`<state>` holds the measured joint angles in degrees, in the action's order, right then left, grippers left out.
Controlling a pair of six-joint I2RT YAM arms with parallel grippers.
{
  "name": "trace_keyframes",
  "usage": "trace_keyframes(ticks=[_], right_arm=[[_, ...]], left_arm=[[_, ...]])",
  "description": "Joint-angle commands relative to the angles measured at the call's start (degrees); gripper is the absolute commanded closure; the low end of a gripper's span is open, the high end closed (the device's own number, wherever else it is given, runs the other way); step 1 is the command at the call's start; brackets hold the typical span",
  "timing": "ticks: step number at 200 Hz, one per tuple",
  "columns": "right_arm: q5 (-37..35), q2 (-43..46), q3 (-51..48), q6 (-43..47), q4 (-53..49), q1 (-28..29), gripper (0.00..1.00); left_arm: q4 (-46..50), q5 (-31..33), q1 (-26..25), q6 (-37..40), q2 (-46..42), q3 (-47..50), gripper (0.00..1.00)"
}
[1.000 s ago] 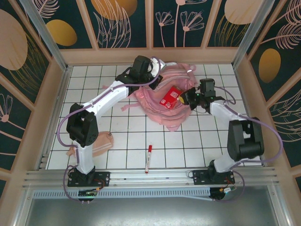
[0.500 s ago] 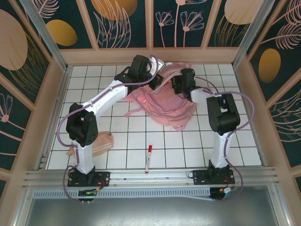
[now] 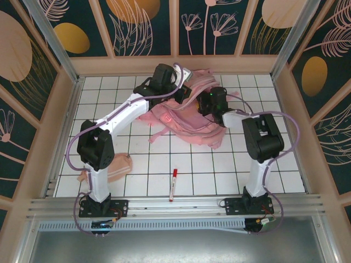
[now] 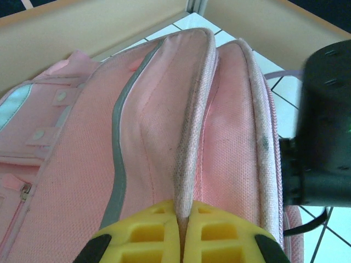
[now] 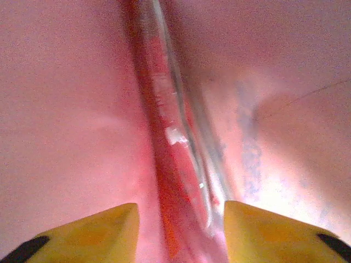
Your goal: Pack the student bag
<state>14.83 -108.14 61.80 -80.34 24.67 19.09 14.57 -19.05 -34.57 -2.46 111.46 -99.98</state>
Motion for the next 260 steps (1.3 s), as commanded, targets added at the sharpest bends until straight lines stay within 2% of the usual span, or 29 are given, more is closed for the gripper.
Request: trace_keyframes(ticks=[1,10,29,63,105,125,167,178,191,227,260], right_arm=[[5.8,2.4,-3.1,5.5,2.7,-0.5,0.62],[7.8,1.8,-4.5,6.7,7.2,0.1,0.70],[8.0,0.1,-5.6,6.5,11.6,2.0,0.77],[2.8,-4.3,-2.9,10.1,8.8,4.5,0.76],[2.7,-11.6,5.0,17.4,8.3,5.8,0.75],[6.1,-14.4,8.2,17.6,14.4,6.8,0.75],[11.3,-19.5,13.2,11.0,29.3,7.4,0.78],[11.6,-18.3,11.5,8.8,31.8,7.1,0.77],[10.5,-14.7,8.3,8.6,27.4,6.6,0.77],[8.9,-0.8,-3.7,15.4,16.5,5.2,0.71],[8.6,12.0,-13.5,23.7,6.4,4.2,0.68]], left_arm=[[-9.9,-4.7,-0.9,-1.7,-1.6,-4.0,1.00],[-10.0,-5.4,-0.9,-2.4,-1.3,-4.5,1.00],[-10.2,-6.7,-0.9,-3.9,-0.7,-5.6,1.00],[-11.3,-7.9,-0.9,-7.6,-0.2,-6.2,1.00],[-14.1,-10.2,-0.9,-10.8,-0.8,-4.5,1.00],[-15.4,-11.2,-0.9,-12.3,-0.9,-3.5,1.00],[-18.6,-12.7,-0.9,-15.2,-0.9,-1.6,1.00],[-18.1,-12.3,-0.9,-14.7,-0.9,-1.7,1.00],[-17.0,-10.9,-0.8,-13.5,-1.2,-1.7,1.00],[-15.9,-8.6,1.0,-11.8,-0.9,-1.1,1.00],[-16.8,-10.0,3.9,-13.5,-1.0,0.7,1.00]])
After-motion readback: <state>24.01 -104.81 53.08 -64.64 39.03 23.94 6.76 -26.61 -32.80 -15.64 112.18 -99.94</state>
